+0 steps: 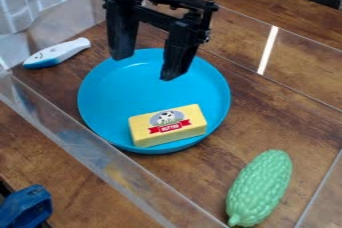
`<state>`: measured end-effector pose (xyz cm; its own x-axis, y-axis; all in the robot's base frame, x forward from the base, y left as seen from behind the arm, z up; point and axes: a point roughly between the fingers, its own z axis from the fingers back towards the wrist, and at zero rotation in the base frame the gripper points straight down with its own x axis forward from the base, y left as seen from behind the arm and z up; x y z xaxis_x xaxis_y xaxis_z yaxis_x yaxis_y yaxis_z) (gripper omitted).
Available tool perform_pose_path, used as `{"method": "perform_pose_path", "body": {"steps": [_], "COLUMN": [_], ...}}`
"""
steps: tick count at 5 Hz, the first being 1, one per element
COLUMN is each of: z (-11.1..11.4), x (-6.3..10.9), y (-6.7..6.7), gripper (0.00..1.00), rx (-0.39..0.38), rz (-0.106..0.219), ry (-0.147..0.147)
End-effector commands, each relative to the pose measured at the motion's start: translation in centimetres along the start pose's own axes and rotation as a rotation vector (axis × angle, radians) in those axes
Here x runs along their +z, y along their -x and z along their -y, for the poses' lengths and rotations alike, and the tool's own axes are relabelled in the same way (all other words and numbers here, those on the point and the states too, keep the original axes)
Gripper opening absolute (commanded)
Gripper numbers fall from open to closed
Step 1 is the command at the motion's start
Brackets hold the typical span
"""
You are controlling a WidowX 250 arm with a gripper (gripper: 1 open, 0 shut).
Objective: Put the yellow brick in the blue tray
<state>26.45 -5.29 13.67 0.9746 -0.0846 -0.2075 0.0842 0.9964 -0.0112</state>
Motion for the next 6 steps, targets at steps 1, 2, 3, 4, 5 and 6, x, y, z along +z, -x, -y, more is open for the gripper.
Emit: {"method": "perform_pose_path", "body": {"steps": [1, 2, 3, 4, 5, 6], "z": [-0.9, -1.5, -2.0, -2.9, -3.7, -4.0], "x": [1.1, 1.1, 1.2, 1.1, 1.1, 0.0], "y": [-0.4, -0.5, -0.6, 0.0, 0.5, -0.2], "gripper": [1.00, 1.00, 1.00, 1.00, 1.00, 1.00], "rx": [0.016, 0.017, 0.019, 0.077, 0.118, 0.137], "rz": [0.040, 0.034, 0.035, 0.039, 0.039, 0.040], "ry": [-0.002, -0.008, -0.006, 0.009, 0.017, 0.021]}}
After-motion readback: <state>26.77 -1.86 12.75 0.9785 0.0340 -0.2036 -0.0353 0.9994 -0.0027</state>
